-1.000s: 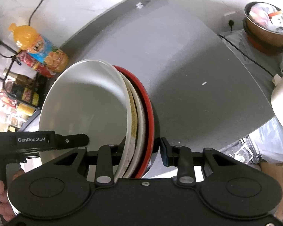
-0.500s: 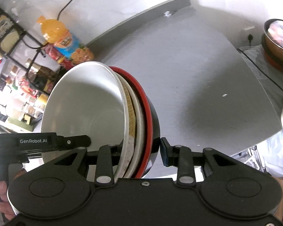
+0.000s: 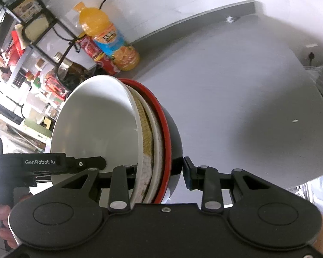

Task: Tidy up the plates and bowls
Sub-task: 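Lift the bowl stack with both tools and carry it over the plate stack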

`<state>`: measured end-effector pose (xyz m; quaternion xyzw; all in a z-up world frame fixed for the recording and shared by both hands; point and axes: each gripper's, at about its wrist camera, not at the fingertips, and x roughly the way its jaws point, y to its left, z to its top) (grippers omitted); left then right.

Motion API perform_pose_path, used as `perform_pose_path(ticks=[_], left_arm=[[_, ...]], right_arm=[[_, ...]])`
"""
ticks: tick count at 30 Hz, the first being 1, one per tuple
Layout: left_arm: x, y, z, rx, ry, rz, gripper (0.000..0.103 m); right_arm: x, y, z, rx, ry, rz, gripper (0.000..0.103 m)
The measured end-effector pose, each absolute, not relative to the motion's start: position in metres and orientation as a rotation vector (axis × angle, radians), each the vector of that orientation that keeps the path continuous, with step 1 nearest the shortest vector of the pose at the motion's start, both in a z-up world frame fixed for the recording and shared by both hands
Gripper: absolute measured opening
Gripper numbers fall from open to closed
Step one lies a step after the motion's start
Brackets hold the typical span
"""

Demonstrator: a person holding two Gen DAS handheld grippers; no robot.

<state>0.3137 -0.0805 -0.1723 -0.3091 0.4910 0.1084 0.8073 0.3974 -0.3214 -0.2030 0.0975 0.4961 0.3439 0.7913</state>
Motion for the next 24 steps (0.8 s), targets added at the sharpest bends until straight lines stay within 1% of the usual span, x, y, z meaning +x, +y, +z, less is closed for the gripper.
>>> perform_pose_path(ticks=[12,24], left_arm=[[0.278,-0.014,-0.161,-0.698,1.012,0.284,0.030],[0.238,0.055,-0.174,-0.755,1.022,0.343,0.030]], right_arm=[[0.378,-0.251,-0.187,0.159,1.080,0.803,0.032],[0.357,-0.176,-0.189,0.098,1.125,0.842,0.032]])
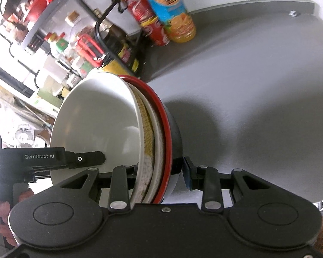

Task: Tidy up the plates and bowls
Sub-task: 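Lift the bowl stack with both tools and carry it over the plate stack, then lower the bowl stack onto the plates and open both tools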

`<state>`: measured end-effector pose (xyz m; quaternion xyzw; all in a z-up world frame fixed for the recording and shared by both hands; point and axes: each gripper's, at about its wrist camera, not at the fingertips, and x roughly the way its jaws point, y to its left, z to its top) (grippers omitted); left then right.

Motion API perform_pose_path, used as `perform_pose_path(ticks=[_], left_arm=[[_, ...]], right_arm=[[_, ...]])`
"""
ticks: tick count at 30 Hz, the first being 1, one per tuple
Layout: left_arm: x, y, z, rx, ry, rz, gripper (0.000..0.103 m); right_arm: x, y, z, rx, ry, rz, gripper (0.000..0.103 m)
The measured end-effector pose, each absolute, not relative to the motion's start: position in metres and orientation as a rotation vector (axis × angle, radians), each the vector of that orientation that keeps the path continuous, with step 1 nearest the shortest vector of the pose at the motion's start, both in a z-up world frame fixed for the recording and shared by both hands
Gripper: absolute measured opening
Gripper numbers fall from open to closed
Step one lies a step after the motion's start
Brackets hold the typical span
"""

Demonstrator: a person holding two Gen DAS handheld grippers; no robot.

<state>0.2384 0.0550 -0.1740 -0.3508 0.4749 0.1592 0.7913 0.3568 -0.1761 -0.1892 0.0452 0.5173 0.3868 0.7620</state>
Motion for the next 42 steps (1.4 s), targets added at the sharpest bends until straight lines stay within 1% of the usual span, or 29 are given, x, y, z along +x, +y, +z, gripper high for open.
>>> perform_pose_path(ticks=[10,20,29,42], left_arm=[[0.226,0.102,-0.188,-0.782,1.045,0.353,0.030],[0.235,0.136,-0.207,-0.780,1.092,0.348,0.030],[0.246,0.150,-0.225,-0.781,1.136,0.327,0.029],[0.247,0.154,-0.225,-0.771,1.154,0.303,0.029]], right_arm=[[0.350,-0.130,-0.198,0.080,1.164,0.836,0.032],[0.352,-0.099,-0.216,0.083,1.211,0.802,0.032],[0.356,-0.089,-0.226,0.095,1.248,0.761,0.032],[0.355,-0.088,-0.230,0.112,1.274,0.747,0.033]])
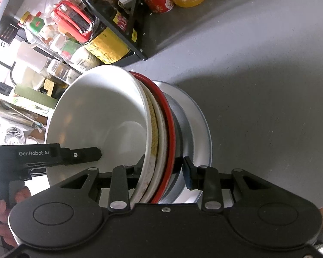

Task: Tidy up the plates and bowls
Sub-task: 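Lower the bowl stack onto the plates and open both tools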

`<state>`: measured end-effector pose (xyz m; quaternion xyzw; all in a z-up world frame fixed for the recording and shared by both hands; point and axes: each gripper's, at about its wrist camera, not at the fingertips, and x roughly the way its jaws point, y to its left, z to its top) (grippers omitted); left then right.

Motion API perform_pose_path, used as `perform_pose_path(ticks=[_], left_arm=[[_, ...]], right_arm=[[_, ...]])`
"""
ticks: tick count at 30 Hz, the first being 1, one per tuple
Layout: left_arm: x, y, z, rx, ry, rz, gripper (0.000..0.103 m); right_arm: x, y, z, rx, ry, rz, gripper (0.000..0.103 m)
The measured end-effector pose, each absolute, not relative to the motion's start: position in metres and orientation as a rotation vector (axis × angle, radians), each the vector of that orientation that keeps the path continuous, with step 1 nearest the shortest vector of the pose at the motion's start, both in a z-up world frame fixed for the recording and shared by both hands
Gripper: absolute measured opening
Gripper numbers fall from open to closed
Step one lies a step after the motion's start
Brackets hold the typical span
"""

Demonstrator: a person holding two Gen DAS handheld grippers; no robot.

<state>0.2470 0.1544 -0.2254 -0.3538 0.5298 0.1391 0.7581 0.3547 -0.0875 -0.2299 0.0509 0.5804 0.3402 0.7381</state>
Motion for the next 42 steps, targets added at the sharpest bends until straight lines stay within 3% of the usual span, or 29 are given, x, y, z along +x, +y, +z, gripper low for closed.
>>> perform_pose_path(ticks=[7,10,13,16,24,27,36,42], left_arm=[[0.248,0.151,-0.223,-0.742,1.167,0.278,0.031],[0.249,0.148,-0.216,-0.696,1.155,0.265,0.037],[0.247,0.144,-0.208,-0.674,1.132,0.242,0.050],[0.252,0.140,-0.207,-0.645,1.139,0.209,0.059],[0.252,0.129,-0.202,-0.598,1.138,0.179,0.067],[0.249,0.128,-0.198,-0.606,1.130,0.179,0.070],[0.239,0.110,-0.180,-0.562,1.097,0.195,0.089],[0.228,0.090,-0.171,-0.540,1.090,0.207,0.090]], right_arm=[[0.355,-0.089,-0.231,0.127,1.278,0.745,0.035],[0.353,-0.094,-0.228,0.165,1.260,0.732,0.038],[0.348,-0.102,-0.222,0.200,1.231,0.728,0.049],[0.343,-0.110,-0.218,0.211,1.206,0.689,0.055],[0.329,-0.127,-0.210,0.268,1.158,0.628,0.061],[0.323,-0.132,-0.205,0.270,1.137,0.614,0.070],[0.317,-0.142,-0.190,0.277,1.094,0.636,0.081],[0.308,-0.149,-0.167,0.246,1.026,0.672,0.096]])
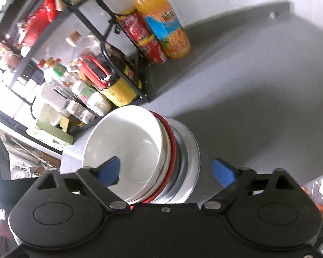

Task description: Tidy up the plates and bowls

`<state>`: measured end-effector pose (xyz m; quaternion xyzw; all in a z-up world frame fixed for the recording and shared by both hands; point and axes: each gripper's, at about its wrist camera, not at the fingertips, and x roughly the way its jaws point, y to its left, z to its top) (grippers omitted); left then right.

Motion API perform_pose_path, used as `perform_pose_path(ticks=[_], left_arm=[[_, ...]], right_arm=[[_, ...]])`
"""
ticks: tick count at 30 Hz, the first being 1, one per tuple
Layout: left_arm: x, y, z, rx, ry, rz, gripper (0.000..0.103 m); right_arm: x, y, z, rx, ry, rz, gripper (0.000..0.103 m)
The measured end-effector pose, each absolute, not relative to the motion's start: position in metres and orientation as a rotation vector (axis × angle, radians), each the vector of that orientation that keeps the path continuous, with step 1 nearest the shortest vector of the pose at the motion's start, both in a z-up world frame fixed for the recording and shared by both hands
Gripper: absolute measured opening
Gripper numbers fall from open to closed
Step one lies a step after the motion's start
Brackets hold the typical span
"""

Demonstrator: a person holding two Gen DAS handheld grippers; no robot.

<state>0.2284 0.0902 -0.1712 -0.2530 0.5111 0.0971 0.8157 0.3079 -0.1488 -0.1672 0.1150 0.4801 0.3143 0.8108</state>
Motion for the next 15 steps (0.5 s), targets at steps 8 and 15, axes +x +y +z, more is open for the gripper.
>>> perform_pose_path(ticks=[8,15], left_arm=[[0.200,0.062,-0.145,-0.503,1.062,0.231,0.090],[0.173,0.041,-0.120,-0.460,0.993,0.230,0.098]], right_arm=[[0.286,-0.176,-0.142,0.214,0.970,0.696,0.103],[0.258,-0.198,-0.127,0.200,0.936,0.693,0.103]])
